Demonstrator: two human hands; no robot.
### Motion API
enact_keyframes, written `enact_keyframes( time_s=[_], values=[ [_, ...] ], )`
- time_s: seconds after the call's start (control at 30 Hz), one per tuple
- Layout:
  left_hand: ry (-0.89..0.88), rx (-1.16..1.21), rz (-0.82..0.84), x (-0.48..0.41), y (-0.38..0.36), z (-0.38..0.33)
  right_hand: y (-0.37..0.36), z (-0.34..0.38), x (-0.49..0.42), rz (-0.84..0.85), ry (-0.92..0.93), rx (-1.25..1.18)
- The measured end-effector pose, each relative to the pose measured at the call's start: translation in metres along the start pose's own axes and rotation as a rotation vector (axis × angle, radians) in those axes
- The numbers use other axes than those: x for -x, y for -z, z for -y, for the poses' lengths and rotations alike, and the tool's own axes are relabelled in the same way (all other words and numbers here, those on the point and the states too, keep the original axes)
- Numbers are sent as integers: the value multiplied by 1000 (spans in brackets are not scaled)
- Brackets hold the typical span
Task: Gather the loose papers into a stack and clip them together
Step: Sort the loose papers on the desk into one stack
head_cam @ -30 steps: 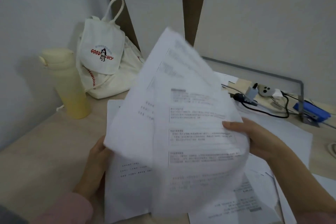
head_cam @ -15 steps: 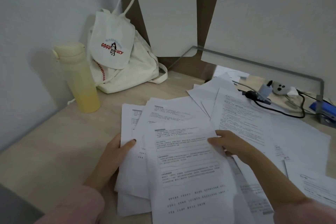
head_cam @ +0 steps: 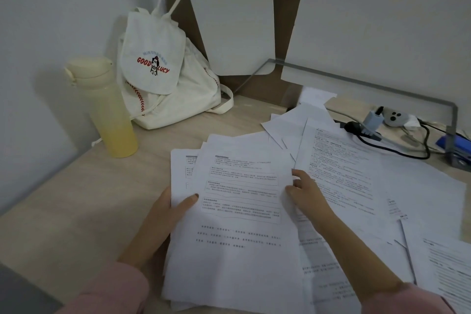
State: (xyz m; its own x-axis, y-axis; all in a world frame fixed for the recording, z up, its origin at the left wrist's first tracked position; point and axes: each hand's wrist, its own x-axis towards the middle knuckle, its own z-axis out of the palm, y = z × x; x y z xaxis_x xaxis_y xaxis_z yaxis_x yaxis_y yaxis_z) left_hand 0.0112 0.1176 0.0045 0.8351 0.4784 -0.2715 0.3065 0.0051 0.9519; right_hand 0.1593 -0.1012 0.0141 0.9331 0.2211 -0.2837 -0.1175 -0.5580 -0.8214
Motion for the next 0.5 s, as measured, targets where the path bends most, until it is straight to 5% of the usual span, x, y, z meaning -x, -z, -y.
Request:
enact_keyframes(
  time_s=[0.2,0.37,0.5],
  values=[
    [38,-85,-37,-4,2,4,29,-16,-2,-198,189,361],
    [81,-114,-95,-9,3,9,59,-43,6,-23,91,697],
    [60,-119,-152,-9,0,9,63,-51,11,-23,202,854]
  ],
)
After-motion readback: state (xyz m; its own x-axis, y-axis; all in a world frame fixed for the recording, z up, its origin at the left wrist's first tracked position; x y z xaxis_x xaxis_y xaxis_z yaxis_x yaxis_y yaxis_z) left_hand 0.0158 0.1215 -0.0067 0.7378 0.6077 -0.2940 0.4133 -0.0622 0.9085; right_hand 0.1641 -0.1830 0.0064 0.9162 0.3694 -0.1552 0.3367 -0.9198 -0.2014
